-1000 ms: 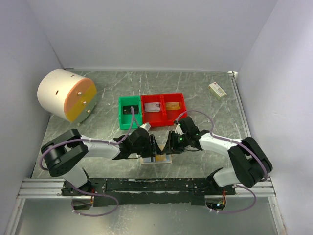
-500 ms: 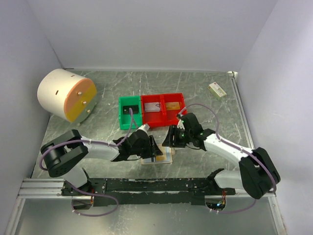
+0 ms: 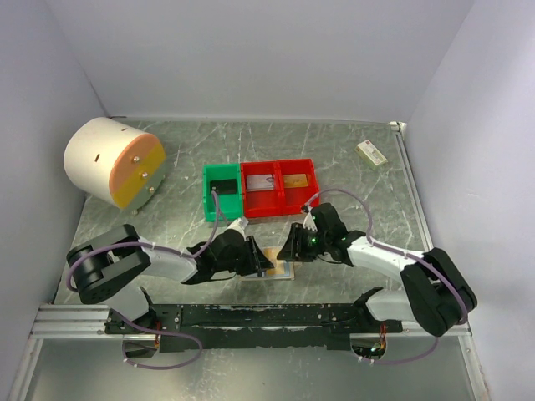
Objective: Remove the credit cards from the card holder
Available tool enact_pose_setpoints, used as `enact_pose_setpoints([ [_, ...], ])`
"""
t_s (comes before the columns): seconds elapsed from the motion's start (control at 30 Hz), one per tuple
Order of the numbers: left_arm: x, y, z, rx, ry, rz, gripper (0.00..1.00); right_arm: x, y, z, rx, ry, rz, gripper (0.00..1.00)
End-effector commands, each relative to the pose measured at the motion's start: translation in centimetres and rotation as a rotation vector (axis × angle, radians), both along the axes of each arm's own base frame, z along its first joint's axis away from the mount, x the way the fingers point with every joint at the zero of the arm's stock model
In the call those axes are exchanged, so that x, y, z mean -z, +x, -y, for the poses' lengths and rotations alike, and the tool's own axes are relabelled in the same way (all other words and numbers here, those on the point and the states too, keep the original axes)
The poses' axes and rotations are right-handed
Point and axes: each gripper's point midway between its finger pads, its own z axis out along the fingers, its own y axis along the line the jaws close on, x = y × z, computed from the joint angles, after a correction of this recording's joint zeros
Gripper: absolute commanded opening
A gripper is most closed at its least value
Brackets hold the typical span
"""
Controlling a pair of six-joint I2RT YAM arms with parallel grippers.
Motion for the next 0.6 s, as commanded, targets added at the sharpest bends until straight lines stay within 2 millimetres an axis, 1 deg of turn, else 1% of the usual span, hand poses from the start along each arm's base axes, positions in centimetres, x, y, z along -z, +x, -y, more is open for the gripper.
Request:
enact_pose_setpoints([
  [0.0,0.4,-0.1,-0.2,-0.016,-0.011,0.01,0.44,0.4,-0.3,-0.2,-0.013,0.032,0.005,0.39],
  [0.07,0.4,-0.2,0.0,-0.01,-0.014,0.014,0.41,1.2,-0.7,-0.2,-0.026,0.023,-0.017,0.36],
  [0.17,0.3,-0.1,0.2,0.0,-0.008,0.022,0.37,1.7,-1.0,-0.5,-0.044,0.04,-0.038,0.33],
  [0.3,0.0,0.5,0.0,-0.005,0.047,0.039,0.33,1.9,-0.5,-0.6,-0.024,0.038,-0.037,0.29],
  [0.5,-0.6,1.0,-0.8,-0.021,0.099,0.066,0.32,2.7,-0.3,-0.2,0.014,0.012,-0.048,0.28],
  [0.53,-0.6,0.9,-1.0,-0.022,0.107,0.066,0.33,2.9,-0.3,-0.1,0.019,0.007,-0.052,0.28],
  [0.57,-0.5,1.0,-1.1,-0.024,0.113,0.067,0.36,3.1,-0.5,0.0,0.023,0.004,-0.056,0.28],
])
